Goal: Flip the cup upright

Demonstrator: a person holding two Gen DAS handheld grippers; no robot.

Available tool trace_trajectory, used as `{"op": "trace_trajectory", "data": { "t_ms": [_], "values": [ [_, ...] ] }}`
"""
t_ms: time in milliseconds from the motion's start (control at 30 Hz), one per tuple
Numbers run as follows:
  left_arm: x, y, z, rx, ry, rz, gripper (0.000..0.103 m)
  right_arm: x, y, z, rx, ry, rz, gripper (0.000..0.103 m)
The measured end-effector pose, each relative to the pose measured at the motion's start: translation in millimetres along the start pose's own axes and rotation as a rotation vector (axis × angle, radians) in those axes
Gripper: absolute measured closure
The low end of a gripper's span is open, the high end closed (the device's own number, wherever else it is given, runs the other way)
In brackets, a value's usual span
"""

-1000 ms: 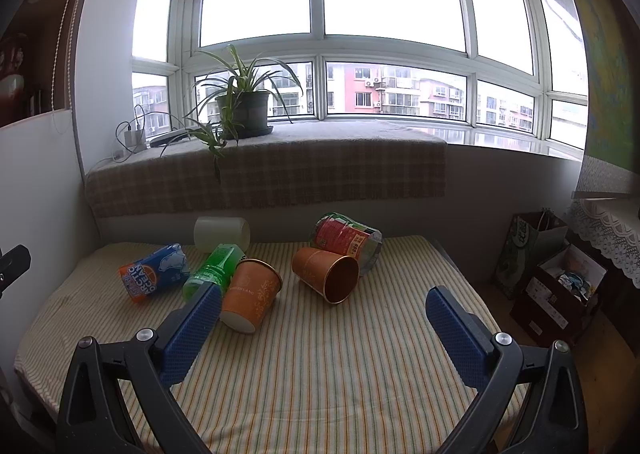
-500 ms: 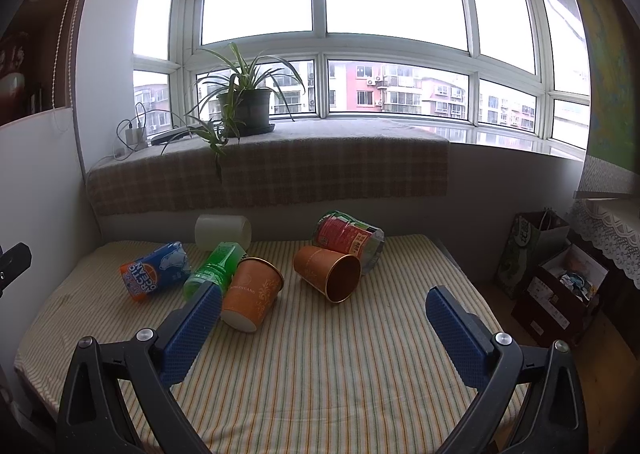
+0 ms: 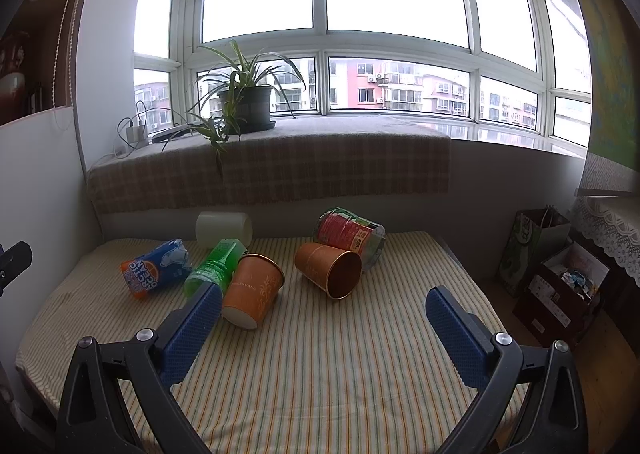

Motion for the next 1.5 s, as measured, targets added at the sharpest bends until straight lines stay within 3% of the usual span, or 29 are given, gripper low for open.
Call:
{"op": "trace_trajectory", "data": {
  "t_ms": [900, 1300, 1500],
  "values": [
    [0.6, -2.3, -4.8, 0.005, 0.006, 0.0, 0.0, 8.5, -3.5, -4.4, 0.005, 0.034, 0.015, 0.0],
    [11.3, -1.7, -12.4, 0.012, 0.04, 0.0, 0.0, 28.4, -17.1, 6.6, 0.017, 0.064, 0.094, 0.0],
    [19.3, 6.7, -18.1, 0.009, 0.072, 0.011, 0.0, 53.3, -13.6, 27.7, -0.042, 0.081, 0.146, 0.0]
  ]
}}
Point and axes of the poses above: each gripper's, at about its wrist camera, not at the fingertips, and x roughly the way its jaws point, y to its left, z to its top, the point moved 1 cm from there along x, roughly the way its jaws point, and after that the axes turned 2 degrees about z, right-handed, at the moved point
